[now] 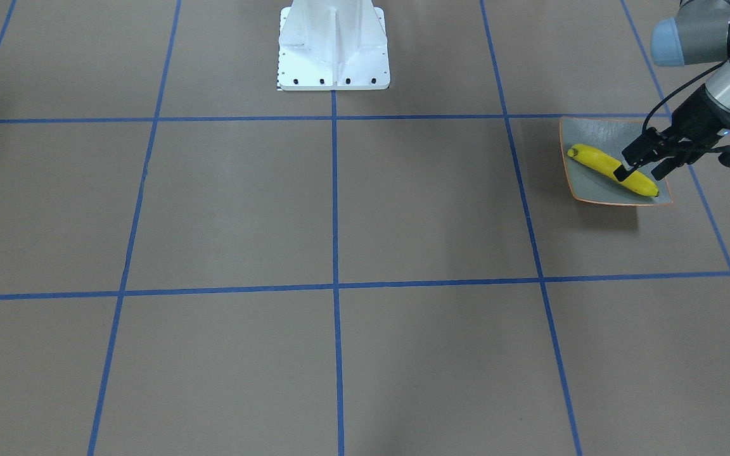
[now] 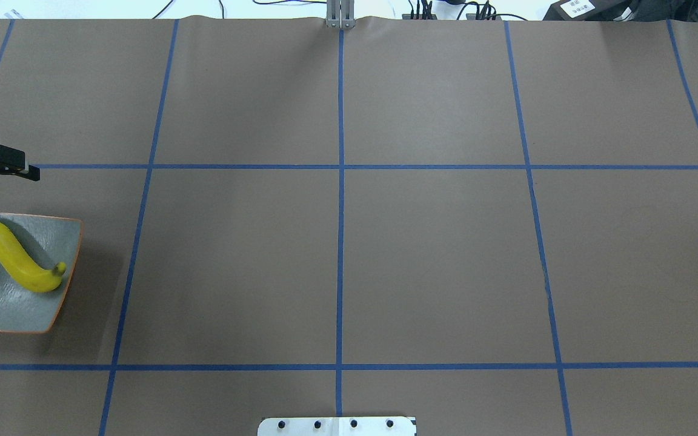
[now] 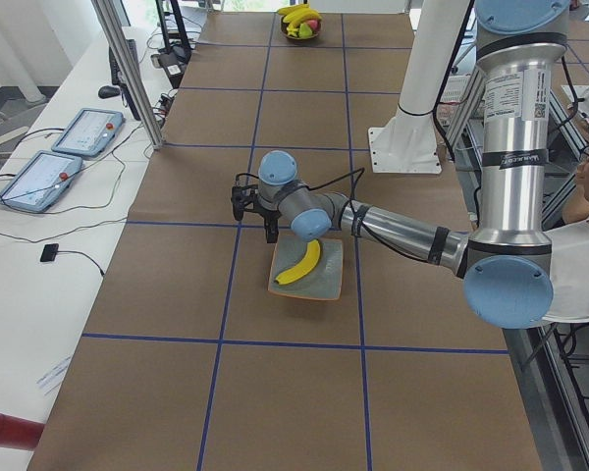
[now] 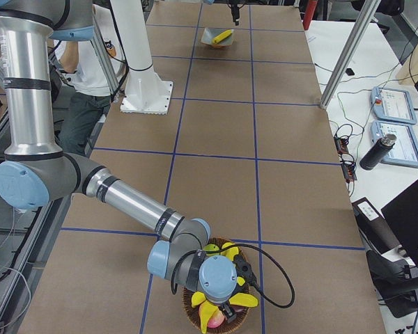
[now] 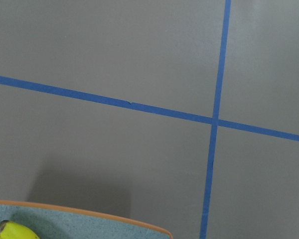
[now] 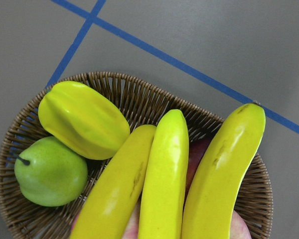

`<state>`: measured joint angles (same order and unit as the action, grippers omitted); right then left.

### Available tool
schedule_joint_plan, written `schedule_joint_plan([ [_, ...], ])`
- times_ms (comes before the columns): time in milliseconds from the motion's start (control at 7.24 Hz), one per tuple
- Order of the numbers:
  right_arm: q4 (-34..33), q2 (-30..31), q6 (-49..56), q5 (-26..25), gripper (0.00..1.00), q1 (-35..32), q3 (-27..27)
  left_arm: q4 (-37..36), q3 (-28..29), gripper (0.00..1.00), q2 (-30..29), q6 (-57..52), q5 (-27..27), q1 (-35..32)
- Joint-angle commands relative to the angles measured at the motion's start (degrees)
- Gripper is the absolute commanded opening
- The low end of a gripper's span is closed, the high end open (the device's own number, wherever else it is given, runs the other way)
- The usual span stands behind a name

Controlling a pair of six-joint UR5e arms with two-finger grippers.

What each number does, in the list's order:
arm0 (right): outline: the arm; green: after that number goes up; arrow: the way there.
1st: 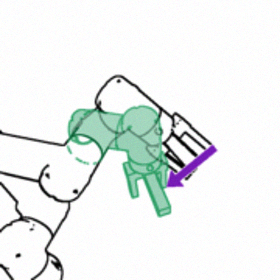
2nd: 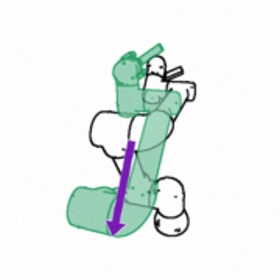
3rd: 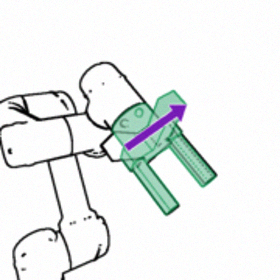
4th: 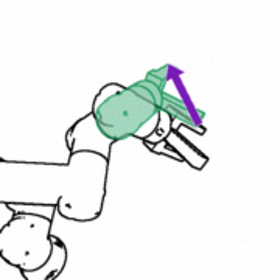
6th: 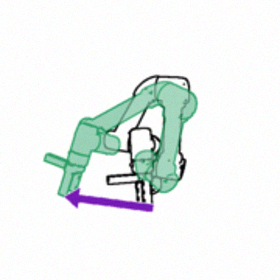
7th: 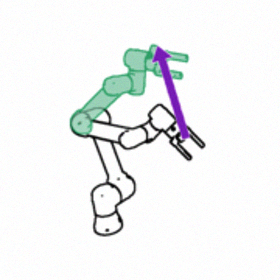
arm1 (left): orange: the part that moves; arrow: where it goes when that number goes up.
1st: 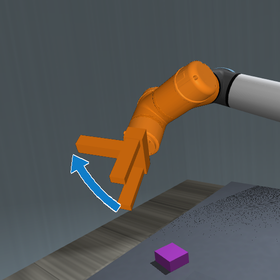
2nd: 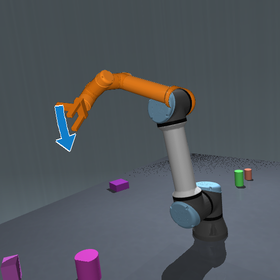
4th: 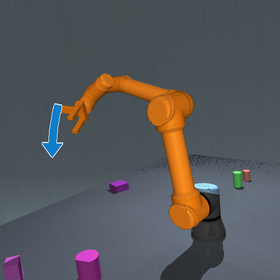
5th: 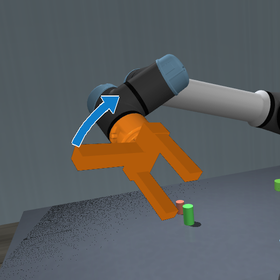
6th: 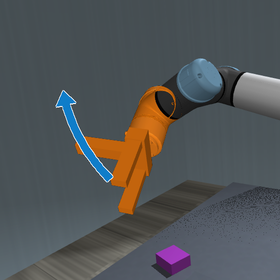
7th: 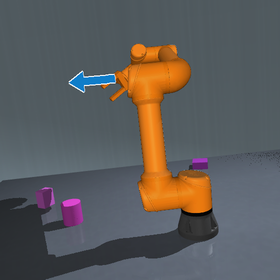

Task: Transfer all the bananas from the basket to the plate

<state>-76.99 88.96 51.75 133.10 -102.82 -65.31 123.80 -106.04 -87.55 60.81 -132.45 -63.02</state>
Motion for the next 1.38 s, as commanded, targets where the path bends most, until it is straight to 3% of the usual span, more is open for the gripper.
schedule_joint_plan([
  [0, -0.3, -0.4, 3.8, -0.6, 1.0, 0.3, 1.8, 0.0, 0.0, 1.0, -0.2, 0.4, 0.0, 0.0],
  [829, -0.3, -1.2, 10.4, -3.6, 0.95, 1.4, 4.6, 0.2, -0.7, 1.0, -0.1, 0.5, 0.0, -0.1],
  [1243, -0.3, -2.0, 11.0, -3.7, 0.78, 1.5, 6.1, 0.2, -1.6, 1.0, 0.2, 2.0, 0.0, -0.1],
])
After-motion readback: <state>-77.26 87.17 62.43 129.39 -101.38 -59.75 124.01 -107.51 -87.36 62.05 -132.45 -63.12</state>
